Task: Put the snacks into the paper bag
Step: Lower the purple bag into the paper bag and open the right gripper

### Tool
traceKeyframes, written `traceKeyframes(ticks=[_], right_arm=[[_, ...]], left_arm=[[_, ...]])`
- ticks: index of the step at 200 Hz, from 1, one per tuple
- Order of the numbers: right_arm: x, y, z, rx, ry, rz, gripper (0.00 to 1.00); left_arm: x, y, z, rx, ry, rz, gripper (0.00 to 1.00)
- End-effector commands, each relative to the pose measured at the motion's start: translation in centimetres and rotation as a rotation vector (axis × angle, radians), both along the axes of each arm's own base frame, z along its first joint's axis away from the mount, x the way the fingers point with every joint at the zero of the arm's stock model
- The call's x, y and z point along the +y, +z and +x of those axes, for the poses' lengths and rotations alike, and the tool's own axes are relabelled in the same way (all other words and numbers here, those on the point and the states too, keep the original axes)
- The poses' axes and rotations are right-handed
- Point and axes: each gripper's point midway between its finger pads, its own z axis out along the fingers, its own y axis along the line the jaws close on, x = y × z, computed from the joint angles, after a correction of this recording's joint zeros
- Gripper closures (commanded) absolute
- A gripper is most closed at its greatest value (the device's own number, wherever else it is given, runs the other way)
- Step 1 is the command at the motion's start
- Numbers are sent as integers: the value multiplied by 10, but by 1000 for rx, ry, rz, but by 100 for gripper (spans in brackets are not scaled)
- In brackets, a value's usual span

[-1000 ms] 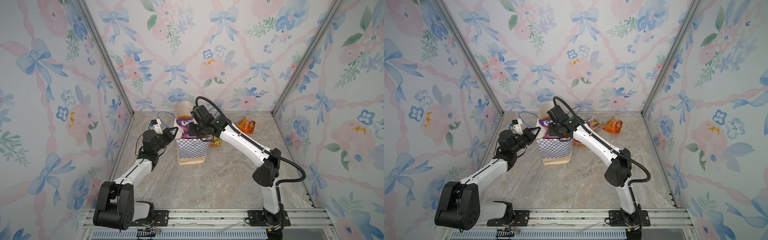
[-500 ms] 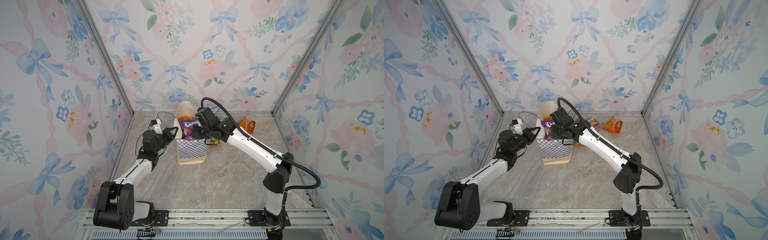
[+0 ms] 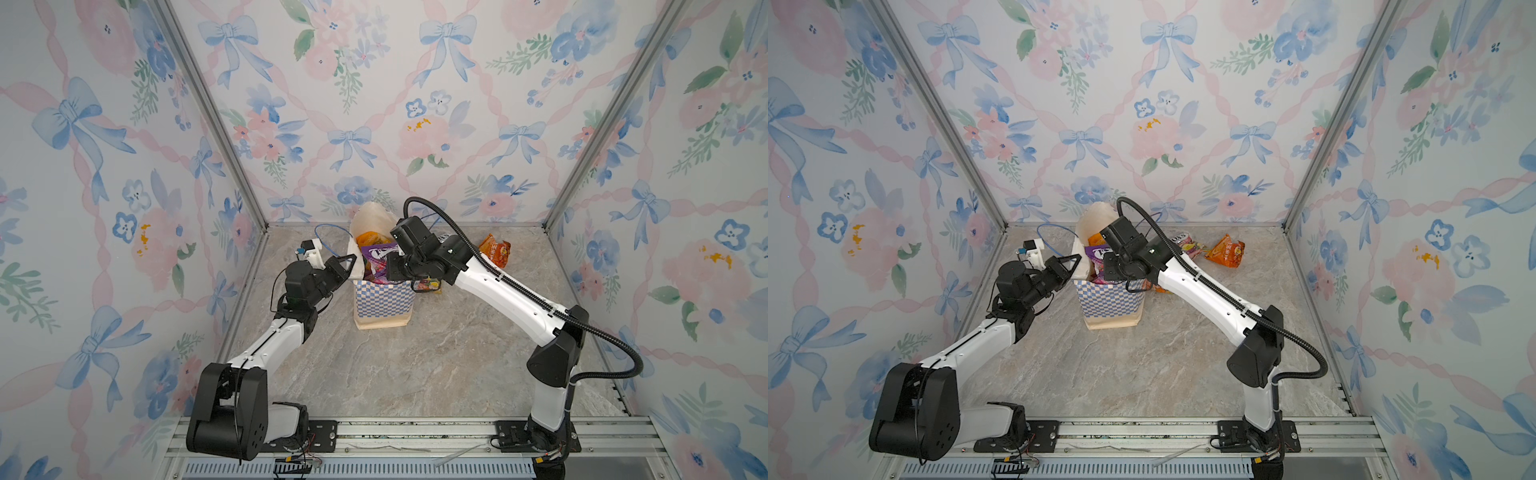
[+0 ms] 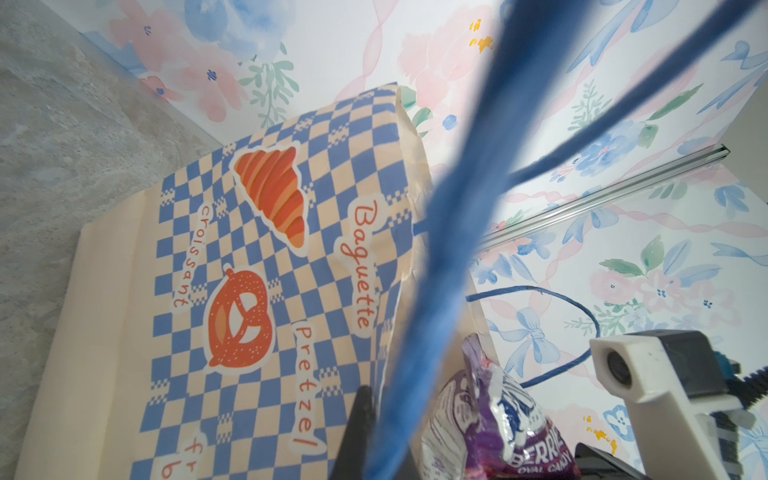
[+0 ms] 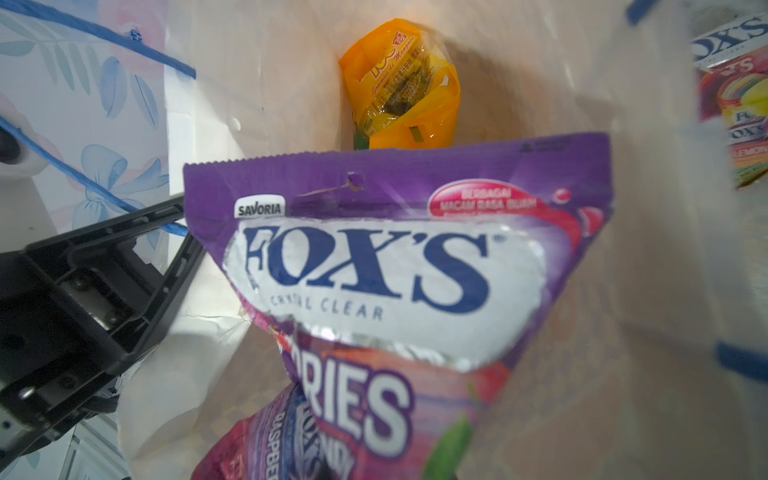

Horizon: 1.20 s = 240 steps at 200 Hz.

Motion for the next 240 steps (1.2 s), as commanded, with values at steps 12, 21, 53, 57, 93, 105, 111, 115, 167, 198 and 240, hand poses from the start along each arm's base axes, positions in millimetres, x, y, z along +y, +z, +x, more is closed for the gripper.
traceKeyframes(ticks=[12, 21, 53, 57, 93, 105, 111, 115, 167, 198, 240], right_arm=[[12, -4, -7, 30, 29, 16, 93], [11, -5, -7, 30, 25, 13, 92], [7, -9, -9, 34, 16, 16, 88], [7, -10, -9, 33, 15, 16, 88], [7, -15, -13, 44, 10, 24, 83], [8, -15, -14, 44, 11, 25, 77], [9, -15, -14, 43, 11, 25, 73], [9, -15, -15, 43, 15, 23, 70], [10, 8, -17, -12, 41, 10, 49], [12, 36, -22, -76, 118, 8, 42], [17, 81, -42, -157, 299, 42, 29]], left_arm=[[-3, 8, -8, -22, -21, -13, 100], [-4, 9, -9, -25, -24, -13, 100], [-4, 5, -13, -15, -27, -16, 100], [-4, 5, -13, -15, -27, -16, 100], [-3, 4, -18, -19, -22, -15, 100], [-3, 3, -19, -17, -23, -15, 100], [-3, 3, -19, -16, -25, -15, 100], [-3, 3, -19, -15, -27, -15, 100], [-6, -3, -18, -2, -45, -11, 100], [-6, -2, -19, -7, -46, -10, 100], [-6, -1, -20, -13, -46, -6, 100]])
